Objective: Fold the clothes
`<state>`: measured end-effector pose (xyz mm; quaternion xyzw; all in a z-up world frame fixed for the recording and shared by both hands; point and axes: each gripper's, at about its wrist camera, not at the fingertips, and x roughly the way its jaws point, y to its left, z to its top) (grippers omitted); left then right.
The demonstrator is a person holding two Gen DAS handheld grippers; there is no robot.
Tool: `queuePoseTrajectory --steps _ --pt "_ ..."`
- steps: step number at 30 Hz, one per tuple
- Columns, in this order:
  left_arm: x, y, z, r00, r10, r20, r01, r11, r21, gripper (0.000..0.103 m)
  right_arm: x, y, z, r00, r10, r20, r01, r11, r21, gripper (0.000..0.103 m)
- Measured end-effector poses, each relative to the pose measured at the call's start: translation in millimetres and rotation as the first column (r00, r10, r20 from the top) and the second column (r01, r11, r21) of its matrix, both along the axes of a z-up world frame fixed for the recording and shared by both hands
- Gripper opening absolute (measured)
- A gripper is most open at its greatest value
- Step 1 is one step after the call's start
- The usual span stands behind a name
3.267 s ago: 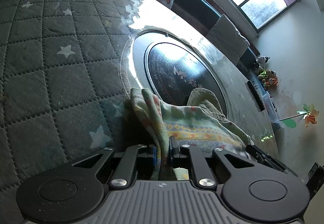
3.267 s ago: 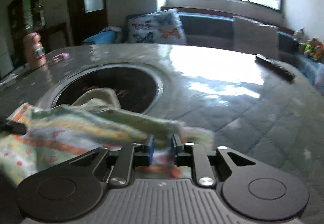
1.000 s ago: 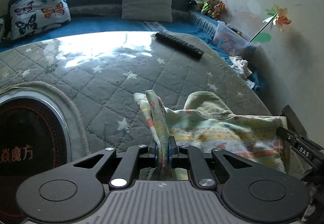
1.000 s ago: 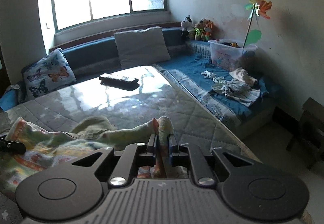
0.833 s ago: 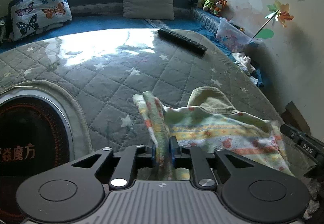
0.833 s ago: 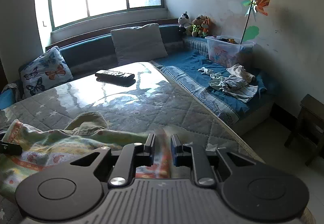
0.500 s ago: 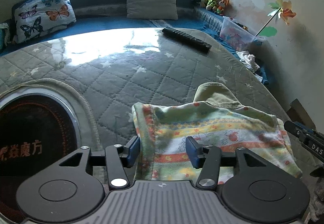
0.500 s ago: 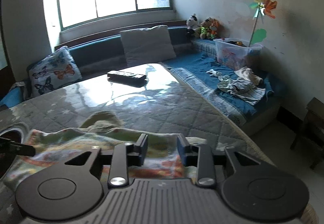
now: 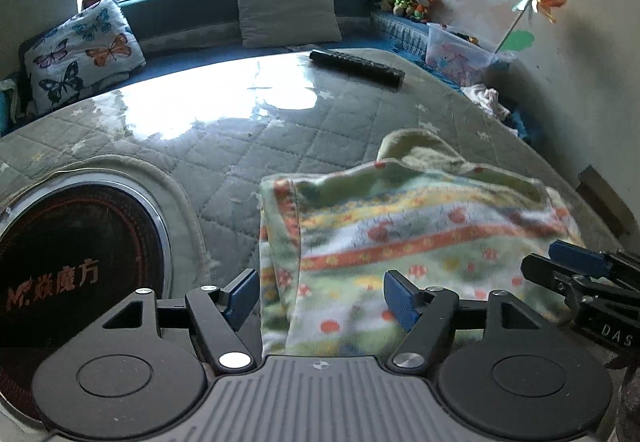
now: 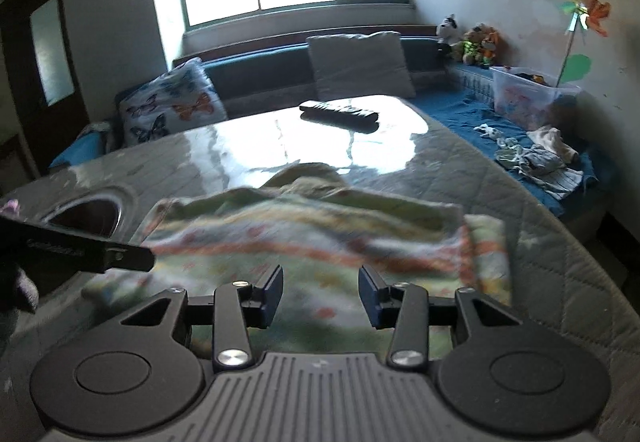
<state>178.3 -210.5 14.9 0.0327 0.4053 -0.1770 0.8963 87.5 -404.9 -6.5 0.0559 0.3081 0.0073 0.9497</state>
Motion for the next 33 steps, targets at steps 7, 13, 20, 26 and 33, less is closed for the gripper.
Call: queuePoseTrajectory --steps 7,13,20,26,33 --pt "-11 -2 -11 0.999 -0.016 0.036 0.014 0.998 0.059 0.077 -18 18 -10 0.999 0.043 -0.011 -0.044 0.998 -0.054 0.042" --pt "-13 4 -13 1.000 -0.004 0.029 0.003 0.999 0.045 0.079 -35 10 -7 0.999 0.039 -0.016 -0.040 0.999 -0.033 0.042" --pt "-14 6 -14 1.000 0.000 0.027 -0.001 0.999 0.040 0.082 -34 -25 -5 0.996 -0.087 -0.001 0.087 0.996 -0.024 0.042" --pt "-15 10 -12 1.000 0.001 0.030 -0.002 0.999 0.037 0.088 -36 -47 -13 0.990 -0.138 -0.030 0.139 0.990 0.022 0.040" --pt "-17 9 -6 0.999 -0.009 0.053 0.007 1.000 0.028 0.095 -21 -44 -8 0.992 -0.125 -0.011 0.126 0.992 0.014 0.041"
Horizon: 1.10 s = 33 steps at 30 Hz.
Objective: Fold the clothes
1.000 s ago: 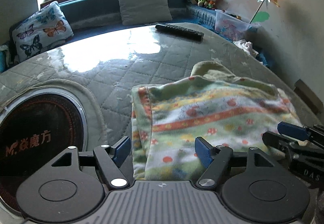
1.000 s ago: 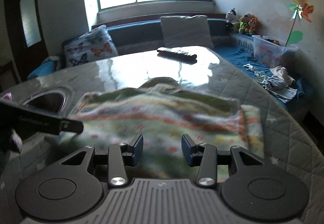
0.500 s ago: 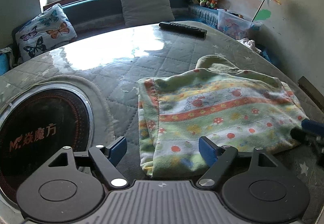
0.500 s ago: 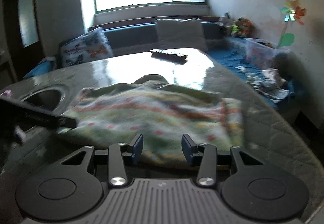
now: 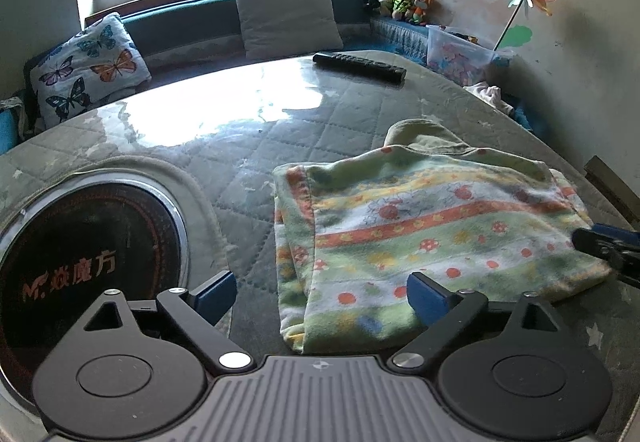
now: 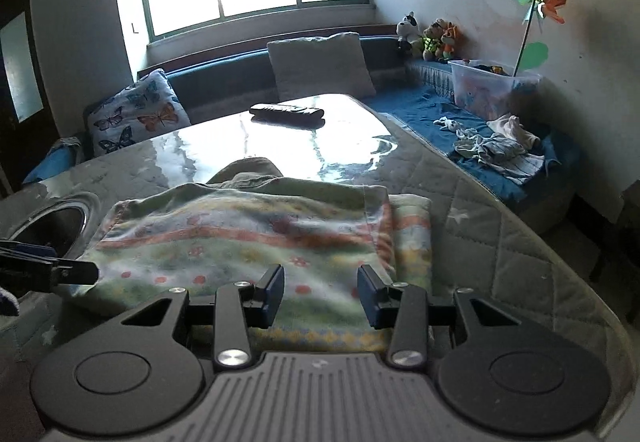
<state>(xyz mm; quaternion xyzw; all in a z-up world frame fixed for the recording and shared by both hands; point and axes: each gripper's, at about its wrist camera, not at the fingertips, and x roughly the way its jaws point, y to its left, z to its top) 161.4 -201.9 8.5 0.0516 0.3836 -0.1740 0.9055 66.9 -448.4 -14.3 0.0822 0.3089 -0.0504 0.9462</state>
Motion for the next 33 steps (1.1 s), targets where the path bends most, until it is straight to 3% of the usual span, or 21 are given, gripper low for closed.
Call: queuePoseTrajectory --steps 3,8,17,33 --pt "0 1 2 1.000 -0.005 0.007 0.005 1.000 -0.005 0.098 6 -4 -7 0.999 -0.018 -0.038 0.019 0.999 0.026 0.041" --pt "-2 1 6 0.999 -0.016 0.044 0.017 1.000 -0.012 0.103 16 2 6 1.000 0.014 -0.012 -0.014 1.000 0.020 0.041" --pt "2 7 7 0.998 -0.004 0.057 0.004 1.000 -0.011 0.103 78 34 15 0.992 0.123 -0.009 -0.122 0.992 0.039 0.041" --pt "16 20 5 0.997 0.048 0.056 -0.047 0.999 -0.019 0.103 163 77 -4 0.972 0.217 -0.093 -0.221 0.975 -0.039 0.040"
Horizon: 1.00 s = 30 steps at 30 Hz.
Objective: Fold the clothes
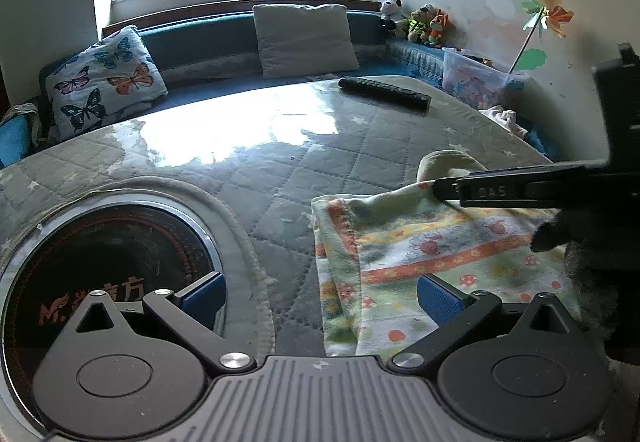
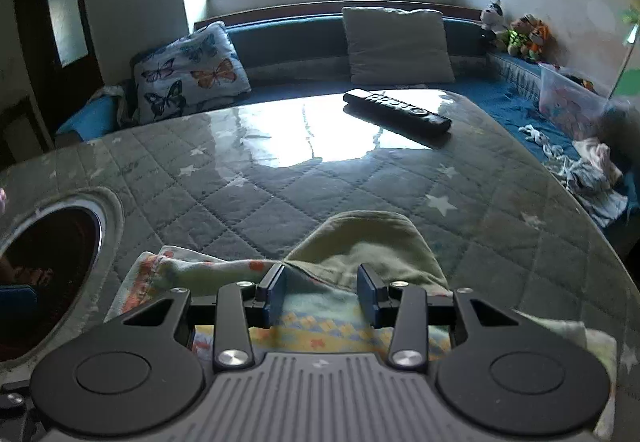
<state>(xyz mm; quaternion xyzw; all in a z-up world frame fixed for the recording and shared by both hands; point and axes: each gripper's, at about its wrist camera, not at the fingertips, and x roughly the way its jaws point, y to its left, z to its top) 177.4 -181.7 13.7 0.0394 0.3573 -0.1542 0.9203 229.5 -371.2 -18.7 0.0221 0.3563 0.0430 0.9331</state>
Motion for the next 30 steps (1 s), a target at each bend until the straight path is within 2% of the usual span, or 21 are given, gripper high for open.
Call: queuePoseTrajectory --steps 5,10,14,21,30 --pt "1 4 -2 1.000 0.022 -0.002 -0.022 1.000 0.003 0.103 8 9 -4 1.000 0.026 0.004 -0.026 0.998 -0.051 0.040" --pt "0 7 -2 0.999 0.037 0.004 -0.037 0.999 0.024 0.103 -2 6 3 0.999 0.033 0.028 -0.033 0.999 -0.027 0.040" --pt "0 8 -5 0.999 0.044 0.002 -0.044 0.998 0.042 0.103 -25 8 12 0.996 0.065 0.054 -0.063 0.997 -0.041 0.040" --pt "-2 16 -6 0.997 0.075 -0.003 -0.075 0.996 0.047 0.103 -76 27 21 0.979 0.195 0.062 -0.187 0.976 -0.111 0.040" --pt "-10 32 -1 0.992 0.123 -0.010 -0.123 0.992 0.035 0.103 -123 69 10 0.945 0.322 0.055 -0.304 0.930 -0.209 0.040"
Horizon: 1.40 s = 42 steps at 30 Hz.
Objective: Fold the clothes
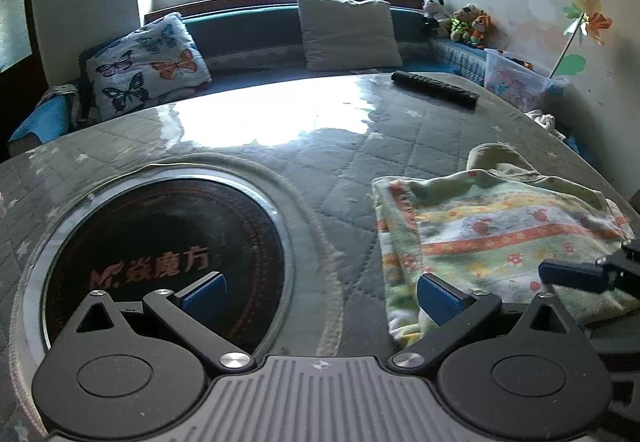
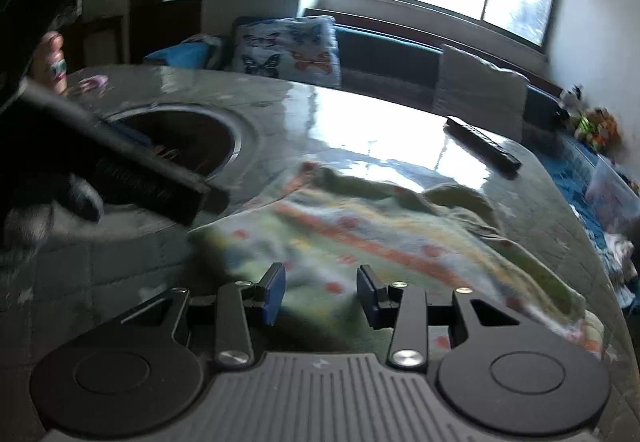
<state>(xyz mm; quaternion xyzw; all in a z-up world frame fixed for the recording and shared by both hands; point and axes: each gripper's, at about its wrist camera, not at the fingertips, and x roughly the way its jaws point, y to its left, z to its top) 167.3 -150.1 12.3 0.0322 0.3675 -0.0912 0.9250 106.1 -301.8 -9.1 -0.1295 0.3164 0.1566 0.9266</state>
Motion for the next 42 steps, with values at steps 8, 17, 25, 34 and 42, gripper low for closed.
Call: queuePoseTrajectory --steps 8,17,25,34,42 --pt "-11 13 7 0.999 0.033 0.017 -0.033 0.999 -0.002 0.103 10 16 2 0.999 -0.010 0.034 0.009 0.999 0.051 0.040" --pt "-19 8 10 1.000 0.008 0.025 -0.008 1.000 -0.010 0.103 -2 12 3 0.999 -0.019 0.027 0.016 0.997 0.081 0.040" --pt "-31 -8 10 0.999 -0.037 0.010 0.037 0.999 -0.007 0.103 -18 -22 6 0.986 -0.166 -0.005 0.165 0.977 0.132 0.045" --pt "-49 -29 4 0.995 -0.102 -0.004 0.102 0.995 0.000 0.103 -47 -57 2 0.948 -0.313 -0.052 0.318 0.934 0.164 0.056" --pt "-66 -40 -5 0.989 -0.146 -0.021 0.147 0.989 0.021 0.103 -69 -71 -5 0.913 -0.402 -0.074 0.409 0.895 0.177 0.063"
